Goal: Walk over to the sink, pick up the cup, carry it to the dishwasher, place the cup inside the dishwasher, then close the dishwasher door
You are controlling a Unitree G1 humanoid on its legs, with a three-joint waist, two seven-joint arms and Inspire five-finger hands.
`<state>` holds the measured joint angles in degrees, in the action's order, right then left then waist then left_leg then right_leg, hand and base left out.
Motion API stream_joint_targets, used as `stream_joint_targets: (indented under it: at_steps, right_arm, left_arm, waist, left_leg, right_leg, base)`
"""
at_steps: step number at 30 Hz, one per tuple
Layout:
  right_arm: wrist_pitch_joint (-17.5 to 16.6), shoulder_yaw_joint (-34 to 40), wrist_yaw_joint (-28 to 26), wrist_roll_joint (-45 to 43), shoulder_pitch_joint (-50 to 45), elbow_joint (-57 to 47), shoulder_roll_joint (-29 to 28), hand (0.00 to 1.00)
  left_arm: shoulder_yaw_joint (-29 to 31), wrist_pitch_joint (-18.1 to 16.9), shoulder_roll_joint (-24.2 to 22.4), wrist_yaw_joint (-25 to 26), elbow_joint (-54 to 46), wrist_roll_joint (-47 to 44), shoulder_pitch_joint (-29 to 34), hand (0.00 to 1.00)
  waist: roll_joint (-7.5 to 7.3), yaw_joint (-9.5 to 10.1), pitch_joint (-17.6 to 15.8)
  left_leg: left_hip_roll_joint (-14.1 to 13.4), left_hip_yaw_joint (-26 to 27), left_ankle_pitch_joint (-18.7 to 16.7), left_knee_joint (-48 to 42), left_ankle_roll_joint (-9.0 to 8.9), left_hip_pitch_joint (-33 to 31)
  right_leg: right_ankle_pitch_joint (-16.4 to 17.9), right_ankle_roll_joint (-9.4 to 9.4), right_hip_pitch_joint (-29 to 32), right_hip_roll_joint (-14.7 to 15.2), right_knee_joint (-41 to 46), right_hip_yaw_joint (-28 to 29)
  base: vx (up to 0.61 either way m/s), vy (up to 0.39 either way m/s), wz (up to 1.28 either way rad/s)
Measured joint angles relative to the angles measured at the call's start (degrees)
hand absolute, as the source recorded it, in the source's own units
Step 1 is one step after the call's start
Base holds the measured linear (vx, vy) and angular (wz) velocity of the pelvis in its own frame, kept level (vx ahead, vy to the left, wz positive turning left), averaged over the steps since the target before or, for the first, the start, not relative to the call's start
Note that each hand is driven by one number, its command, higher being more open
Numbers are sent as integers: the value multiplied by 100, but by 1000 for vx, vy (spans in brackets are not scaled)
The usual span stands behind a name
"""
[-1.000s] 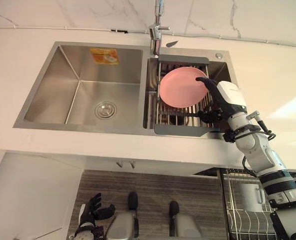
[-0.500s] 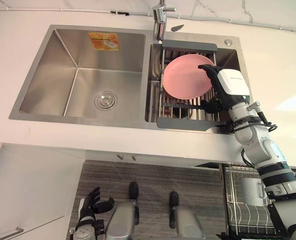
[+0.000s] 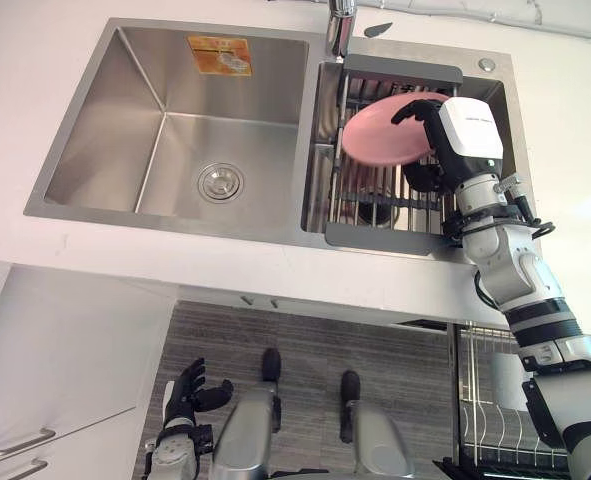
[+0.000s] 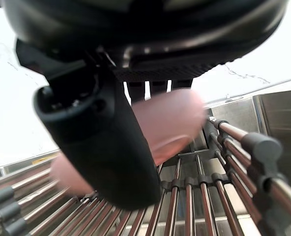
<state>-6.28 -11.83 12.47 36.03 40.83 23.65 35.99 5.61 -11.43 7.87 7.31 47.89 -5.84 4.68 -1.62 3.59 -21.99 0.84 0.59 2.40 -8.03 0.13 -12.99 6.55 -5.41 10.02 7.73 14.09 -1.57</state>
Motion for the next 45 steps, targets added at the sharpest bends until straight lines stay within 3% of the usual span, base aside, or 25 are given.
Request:
stream_joint_targets:
  at_steps: [9,15,20,26,29,33,39,45]
  right_arm:
    - [-270,-512,32,14,116,-17,504,30]
    - [-326,-582,-142,168,-341,-912,1048,30]
    - [-504,-95,-151,257,-1133,-1820,1103,30]
    - [-588,1112,-112,362,-2196,-2994,1076,30]
    - [-652,1791,-31,360,-2832,-3597,660,30]
    - [-729,2371,154,353,-3505,-4208,137,30]
    - [-818,2744,353,344,-4383,-4860,-657,30]
    - [-859,2776,435,338,-4890,-5113,-1034,30]
  left_arm:
    - [-2,-9,2,0,6,-1,-2,90]
    - [11,-4,2,-2,8,-1,2,90]
    - [59,-2,1,-16,6,9,12,90]
    - [97,15,21,-116,8,24,27,90]
    - [171,37,-7,-154,39,38,98,90]
    - [179,69,-11,-248,236,138,127,90]
    - [177,98,-46,-278,255,139,150,90]
    - [182,119,-154,-285,473,135,158,90]
  waist:
    - [-4,25,-3]
    - [-18,-5,-9]
    - [-66,-154,-5]
    - [-250,-318,107]
    - [-385,-476,281]
    - [-444,-623,538]
    - [-414,-696,786]
    - [-235,-767,869]
  left_leg:
    - [0,-11,0,1,1,-3]
    - [-2,15,0,9,1,63]
    - [-16,102,1,130,1,250]
    - [-32,279,2,370,-3,595]
    - [-39,335,-19,470,-24,800]
    - [-44,361,-67,504,-32,930]
    - [-76,315,-213,243,-54,937]
    - [-210,433,-634,-500,-120,683]
  right_leg:
    - [0,0,-1,-4,-6,-3]
    - [-4,-3,-48,-12,-17,67]
    - [-12,-15,-167,-29,-88,169]
    - [-15,-22,-348,-49,-178,341]
    - [-15,-23,-515,-59,-266,400]
    - [-16,-24,-629,-64,-330,439]
    - [-4,-13,-766,-88,-331,422]
    - [32,9,-708,-196,-247,607]
  base:
    - [0,0,0]
    - [2,1,-2]
    - [5,-4,-11]
    - [28,-5,-16]
    - [55,-11,-14]
    - [48,-9,-8]
    - [-13,-12,1]
    - [-80,-2,-16]
